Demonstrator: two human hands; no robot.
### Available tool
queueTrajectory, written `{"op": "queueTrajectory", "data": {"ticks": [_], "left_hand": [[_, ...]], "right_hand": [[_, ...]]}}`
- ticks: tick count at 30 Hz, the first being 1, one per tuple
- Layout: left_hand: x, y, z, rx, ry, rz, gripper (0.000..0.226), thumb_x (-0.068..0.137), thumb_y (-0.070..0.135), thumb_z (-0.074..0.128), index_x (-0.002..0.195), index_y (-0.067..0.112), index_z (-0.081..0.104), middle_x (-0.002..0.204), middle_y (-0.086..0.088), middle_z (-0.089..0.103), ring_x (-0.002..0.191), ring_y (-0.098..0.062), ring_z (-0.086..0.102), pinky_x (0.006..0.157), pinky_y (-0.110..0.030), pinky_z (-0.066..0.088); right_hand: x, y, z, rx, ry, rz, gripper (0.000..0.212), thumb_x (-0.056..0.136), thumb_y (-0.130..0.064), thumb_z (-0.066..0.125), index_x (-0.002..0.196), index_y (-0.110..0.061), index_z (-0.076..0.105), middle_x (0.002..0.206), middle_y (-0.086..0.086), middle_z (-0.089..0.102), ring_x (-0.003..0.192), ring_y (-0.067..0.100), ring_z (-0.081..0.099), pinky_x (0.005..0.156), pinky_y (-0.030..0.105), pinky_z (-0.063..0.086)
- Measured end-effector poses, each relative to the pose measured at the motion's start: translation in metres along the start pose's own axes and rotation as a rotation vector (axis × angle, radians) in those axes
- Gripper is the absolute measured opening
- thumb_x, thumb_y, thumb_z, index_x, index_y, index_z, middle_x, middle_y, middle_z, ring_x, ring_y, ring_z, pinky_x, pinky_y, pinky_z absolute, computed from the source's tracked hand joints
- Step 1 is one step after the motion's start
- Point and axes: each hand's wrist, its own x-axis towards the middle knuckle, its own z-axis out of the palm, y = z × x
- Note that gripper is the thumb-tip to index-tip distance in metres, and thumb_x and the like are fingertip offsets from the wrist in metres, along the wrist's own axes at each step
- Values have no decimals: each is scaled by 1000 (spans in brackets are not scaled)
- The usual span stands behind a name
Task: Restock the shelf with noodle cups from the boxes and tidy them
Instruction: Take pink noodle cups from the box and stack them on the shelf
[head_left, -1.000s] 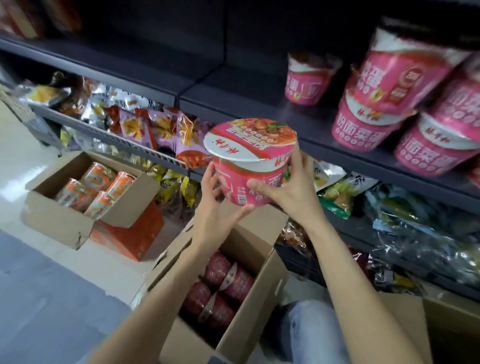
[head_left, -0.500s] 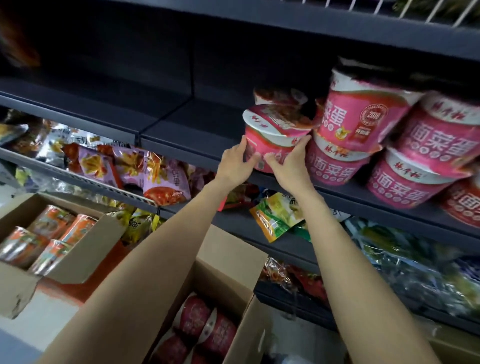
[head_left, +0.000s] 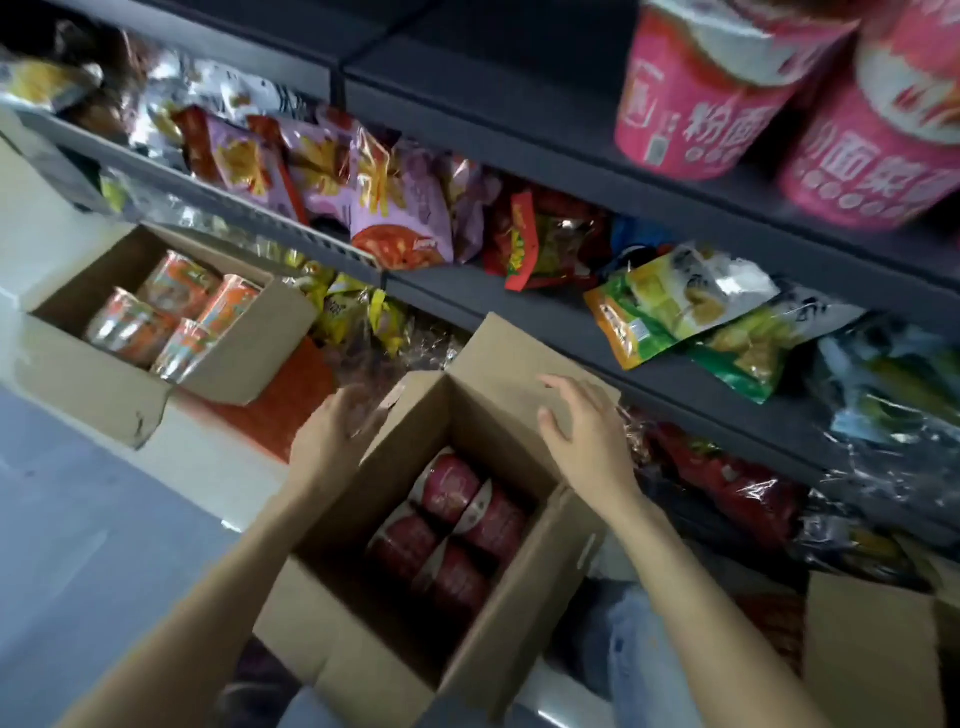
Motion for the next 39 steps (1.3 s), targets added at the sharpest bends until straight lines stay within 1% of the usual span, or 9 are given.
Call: {"op": "queueTrajectory", "data": {"ticks": [3,5,9,12,18,23,31,36,39], "left_hand": [[-11,-53,27,205,-330,-188,59,88,58,49,133,22,45,132,-9,55,113,-31,56,89,-37,46],[-13,-67,43,272,-423,-171,59,89,58,47,135,23,42,129,-11,57,112,-32,57,86,-36,45],[-11,-74,62,341,-315,-41,38,98,43,40,124,20,54,104,-22,67,94,-42,61,76,-42,45],[-27,-82,66,232,-228,3,42,97,47,34,112,19,63,85,-19,70,79,-42,63,63,-38,43],[-73,-87,71,-33,-182,-147,29,99,33,43,101,16,67,72,2,64,63,-17,60,54,-14,29],[-74,-110,72,-56,-79,-296,29,99,29,44,90,9,62,67,0,57,64,-21,55,60,-26,31],[-58,-150,67,34,-58,-185,31,98,29,43,126,17,51,82,-22,66,79,-43,59,64,-31,31],[-44,-179,62,34,-74,-126,33,96,38,33,110,13,48,72,-19,62,69,-42,58,58,-37,40],[-38,-192,62,50,-94,-103,36,90,42,27,98,11,44,62,-15,55,60,-41,56,53,-39,41]], "right_hand": [[-10,10,50,-35,-160,46,31,92,-13,55,124,-15,59,121,0,62,115,19,52,98,30,40],[-12,17,78,-68,-235,72,32,93,-15,54,124,-17,58,122,-1,62,114,18,54,95,29,40],[-7,23,128,-131,-365,102,34,93,-17,53,127,-18,56,122,-1,61,114,18,54,93,31,44],[1,25,162,-213,-403,125,36,91,-20,54,127,-21,54,121,-1,61,114,20,53,92,36,46],[-12,40,217,-373,-448,228,50,85,-10,58,133,-18,50,126,4,58,118,25,50,100,35,40],[-38,57,262,-469,-449,344,46,90,-7,52,135,-12,47,140,10,48,135,29,37,104,40,35],[-30,61,335,-547,-594,215,48,92,-17,48,138,-10,39,137,11,44,127,30,37,105,40,26],[-23,80,377,-628,-584,276,49,98,-25,42,143,-9,33,142,16,39,131,32,35,112,42,19],[-19,102,398,-790,-605,265,73,85,-42,61,146,-11,35,143,18,43,133,34,39,115,47,21]]}}
